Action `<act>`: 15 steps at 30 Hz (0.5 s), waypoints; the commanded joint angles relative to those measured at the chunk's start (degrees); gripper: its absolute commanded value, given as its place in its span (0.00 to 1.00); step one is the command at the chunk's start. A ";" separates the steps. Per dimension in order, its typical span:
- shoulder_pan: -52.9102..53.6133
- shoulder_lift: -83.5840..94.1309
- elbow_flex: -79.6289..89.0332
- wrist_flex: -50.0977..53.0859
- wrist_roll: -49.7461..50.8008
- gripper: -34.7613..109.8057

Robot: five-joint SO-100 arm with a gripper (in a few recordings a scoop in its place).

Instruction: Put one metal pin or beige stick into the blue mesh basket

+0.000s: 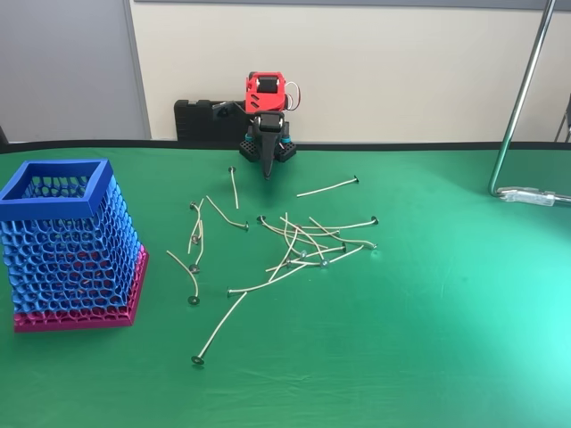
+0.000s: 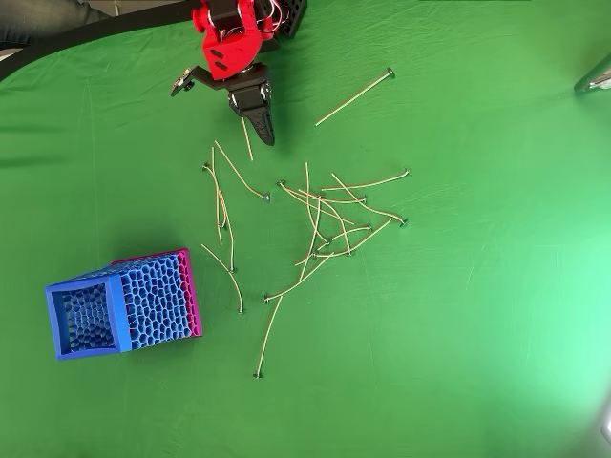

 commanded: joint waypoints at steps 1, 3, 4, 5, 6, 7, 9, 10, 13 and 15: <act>-0.44 0.53 0.09 0.09 -0.26 0.25; -0.44 0.53 0.09 0.09 -0.26 0.25; -0.44 0.53 0.09 0.09 -0.26 0.25; -0.44 0.53 0.09 0.09 -0.26 0.25; -0.44 0.53 0.09 0.09 -0.35 0.24; -0.44 0.53 0.09 0.09 -0.35 0.24; -0.44 0.53 0.09 0.09 -0.26 0.24; -0.44 0.53 0.09 0.09 -0.26 0.24; -0.44 0.53 0.09 0.09 -0.26 0.24; -0.79 0.44 0.09 0.09 -0.53 0.24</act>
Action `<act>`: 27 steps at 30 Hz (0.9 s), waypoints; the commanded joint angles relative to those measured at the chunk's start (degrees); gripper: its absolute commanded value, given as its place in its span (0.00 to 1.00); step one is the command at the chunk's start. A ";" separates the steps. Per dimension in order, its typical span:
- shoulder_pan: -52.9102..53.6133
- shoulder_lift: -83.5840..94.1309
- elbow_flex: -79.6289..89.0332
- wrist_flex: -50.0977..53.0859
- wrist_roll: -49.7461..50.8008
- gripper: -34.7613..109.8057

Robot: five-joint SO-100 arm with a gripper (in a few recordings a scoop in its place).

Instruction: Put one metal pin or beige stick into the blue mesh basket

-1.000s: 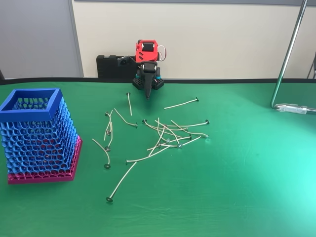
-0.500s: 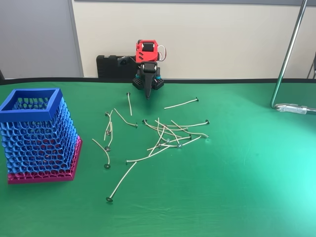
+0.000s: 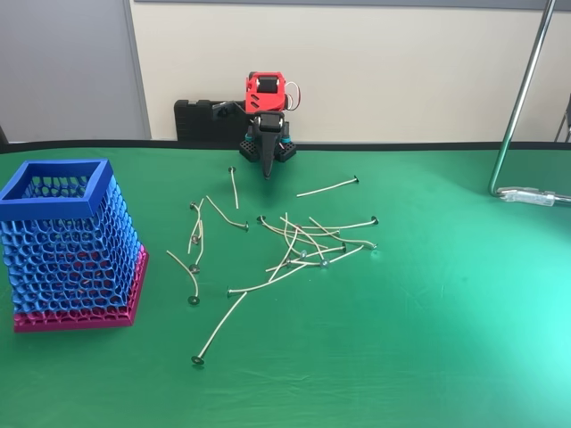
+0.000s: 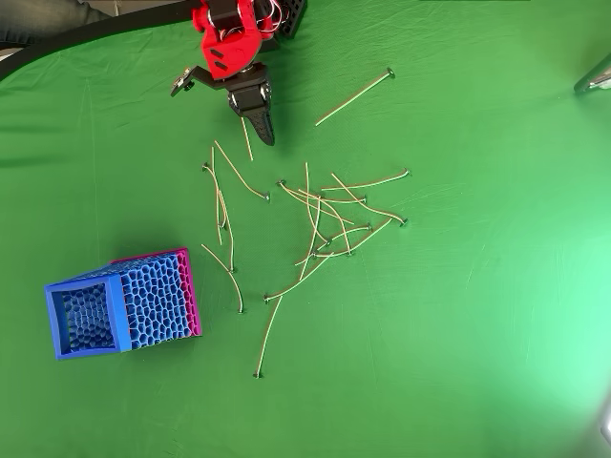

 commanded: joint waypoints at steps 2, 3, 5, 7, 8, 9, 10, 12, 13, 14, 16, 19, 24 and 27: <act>-1.14 0.44 0.00 0.09 -0.88 0.24; -1.14 0.44 0.00 0.09 -0.88 0.24; -1.14 0.44 0.00 0.09 -0.88 0.24; -1.23 0.44 0.00 0.09 -1.05 0.24; -1.23 0.44 0.00 0.00 -1.05 0.24; -1.23 0.44 0.00 0.00 -0.88 0.24; -1.05 0.44 0.00 0.00 -0.62 0.24; -1.05 0.44 0.00 0.00 -0.53 0.24; -1.05 0.44 0.00 -0.09 -0.62 0.24; -1.05 0.35 0.00 -0.09 -0.53 0.24; -1.05 -0.62 -0.70 -0.18 -0.62 0.24; -0.88 -4.04 -4.04 -0.26 0.09 0.24; -1.58 -9.23 -10.28 2.37 1.67 0.24; -1.93 -10.63 -13.01 4.22 1.67 0.24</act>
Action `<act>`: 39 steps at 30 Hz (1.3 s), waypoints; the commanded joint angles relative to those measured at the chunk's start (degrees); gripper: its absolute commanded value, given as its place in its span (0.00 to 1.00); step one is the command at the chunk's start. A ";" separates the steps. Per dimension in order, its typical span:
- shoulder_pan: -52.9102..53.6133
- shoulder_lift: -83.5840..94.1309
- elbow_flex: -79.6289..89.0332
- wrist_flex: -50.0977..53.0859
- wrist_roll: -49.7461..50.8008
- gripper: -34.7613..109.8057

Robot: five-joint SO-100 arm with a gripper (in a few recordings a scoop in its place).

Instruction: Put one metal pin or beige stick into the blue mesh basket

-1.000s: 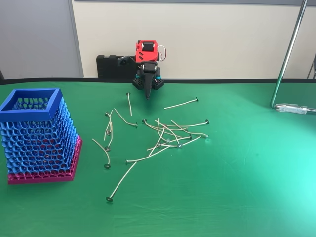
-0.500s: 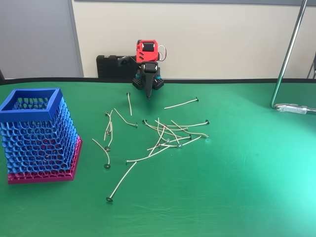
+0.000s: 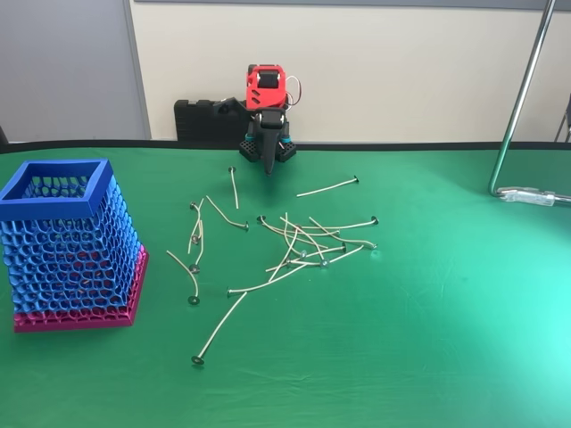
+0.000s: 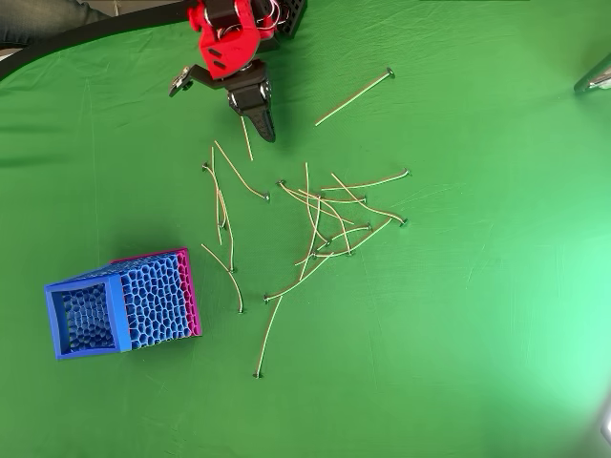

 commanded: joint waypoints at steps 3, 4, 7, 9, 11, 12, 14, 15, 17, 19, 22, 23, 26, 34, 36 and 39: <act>-0.97 -2.20 -7.29 3.69 1.05 0.24; -1.23 -2.29 -7.91 4.39 1.41 0.24; -1.49 -3.16 -10.81 6.42 2.11 0.24; -1.49 -4.66 -13.10 7.82 2.20 0.24; -1.32 -9.23 -16.08 8.79 1.76 0.24; -0.79 -11.69 -17.58 8.96 1.58 0.24; 0.44 -16.17 -20.57 8.96 0.88 0.24; 1.23 -18.37 -22.41 8.96 0.88 0.24; 2.46 -22.50 -25.75 8.96 0.53 0.24; 3.60 -26.19 -29.00 8.96 -0.18 0.24; 4.13 -30.50 -33.31 9.93 -1.41 0.24; 4.22 -31.99 -34.89 10.63 -1.67 0.24; 4.83 -35.51 -39.20 12.66 -1.67 0.24; 9.67 -47.29 -47.20 12.66 1.76 0.24; 10.81 -52.38 -48.96 12.66 2.81 0.24; 11.51 -59.77 -52.21 13.18 3.52 0.24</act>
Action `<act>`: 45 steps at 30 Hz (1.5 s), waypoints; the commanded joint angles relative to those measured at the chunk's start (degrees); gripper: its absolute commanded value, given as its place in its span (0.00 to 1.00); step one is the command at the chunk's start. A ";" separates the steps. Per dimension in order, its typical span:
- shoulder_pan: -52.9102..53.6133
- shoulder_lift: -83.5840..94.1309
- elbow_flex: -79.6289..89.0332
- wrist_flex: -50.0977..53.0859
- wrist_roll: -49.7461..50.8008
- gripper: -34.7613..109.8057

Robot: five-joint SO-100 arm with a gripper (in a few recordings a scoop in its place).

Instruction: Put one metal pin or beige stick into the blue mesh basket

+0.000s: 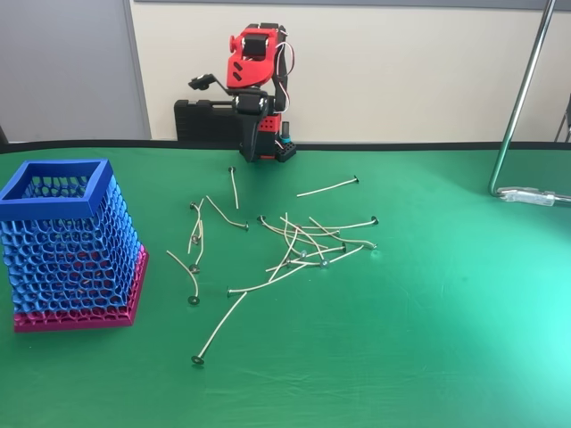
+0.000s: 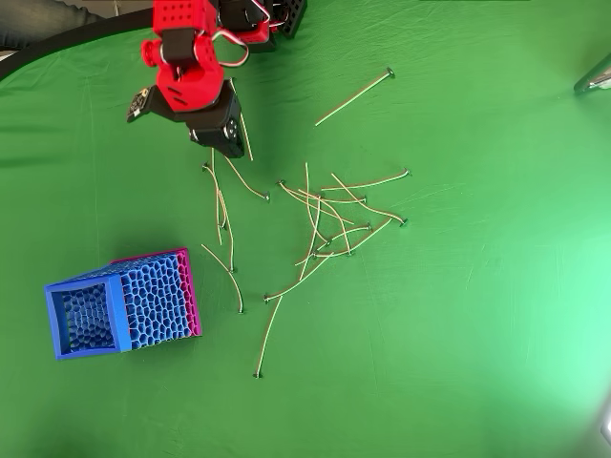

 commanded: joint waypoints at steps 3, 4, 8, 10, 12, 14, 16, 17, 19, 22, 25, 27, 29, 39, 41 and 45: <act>0.62 -10.63 -10.28 3.60 0.35 0.25; 0.44 -12.39 -12.13 4.48 0.26 0.25; -0.18 -18.37 -19.34 7.38 -0.26 0.25; -0.44 -20.92 -23.03 9.23 -0.53 0.25; -0.62 -23.03 -26.10 10.81 -0.53 0.25; -1.05 -24.79 -28.04 11.69 -0.97 0.25; -1.49 -26.46 -29.18 11.95 -1.05 0.25; -1.67 -27.51 -29.62 11.95 -1.05 0.26; -1.93 -29.62 -30.32 11.95 -1.05 0.30; -2.55 -33.13 -31.55 12.04 -0.44 0.33; -3.52 -36.30 -32.34 12.13 0.09 0.38; -4.31 -37.71 -32.96 12.13 0.44 0.39; -5.10 -38.94 -33.57 12.13 0.53 0.39; -9.32 -44.74 -34.45 12.48 0.44 0.39; -9.67 -45.62 -34.45 12.66 0.53 0.39; -9.67 -47.81 -35.77 13.10 0.44 0.39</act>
